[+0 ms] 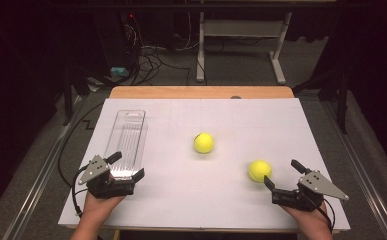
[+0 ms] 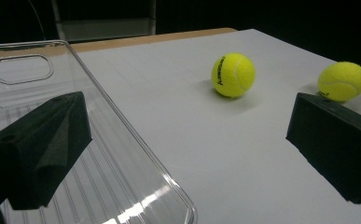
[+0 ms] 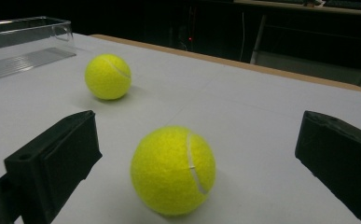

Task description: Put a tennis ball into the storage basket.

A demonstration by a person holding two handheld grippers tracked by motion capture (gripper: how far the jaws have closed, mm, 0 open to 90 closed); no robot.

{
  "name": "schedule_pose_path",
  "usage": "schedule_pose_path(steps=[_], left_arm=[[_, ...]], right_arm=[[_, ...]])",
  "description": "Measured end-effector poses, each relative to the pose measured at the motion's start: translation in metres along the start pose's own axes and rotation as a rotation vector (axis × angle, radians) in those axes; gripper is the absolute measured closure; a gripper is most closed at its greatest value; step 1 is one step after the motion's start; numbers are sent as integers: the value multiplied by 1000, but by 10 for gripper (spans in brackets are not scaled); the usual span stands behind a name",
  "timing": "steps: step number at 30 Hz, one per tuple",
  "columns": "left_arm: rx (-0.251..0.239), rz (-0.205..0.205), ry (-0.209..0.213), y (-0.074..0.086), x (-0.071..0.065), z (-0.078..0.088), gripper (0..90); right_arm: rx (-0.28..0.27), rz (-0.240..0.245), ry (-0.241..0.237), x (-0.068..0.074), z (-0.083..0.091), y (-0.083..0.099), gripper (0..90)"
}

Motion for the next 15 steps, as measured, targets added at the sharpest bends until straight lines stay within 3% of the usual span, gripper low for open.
schedule_pose_path(steps=[15], left_arm=[[3, -5, 0, 0, -2, 0, 7]], right_arm=[[9, -4, -1, 0, -1, 2, 0]])
Point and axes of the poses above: each handheld gripper's, and its own axes: z roughly backward along the jaws, y roughly out of its underside, x roughly to its left, the point moved 10 cm from there along -z, roughly forward along the jaws, and after that the axes turned 13 degrees about x, right-handed, at the moved point
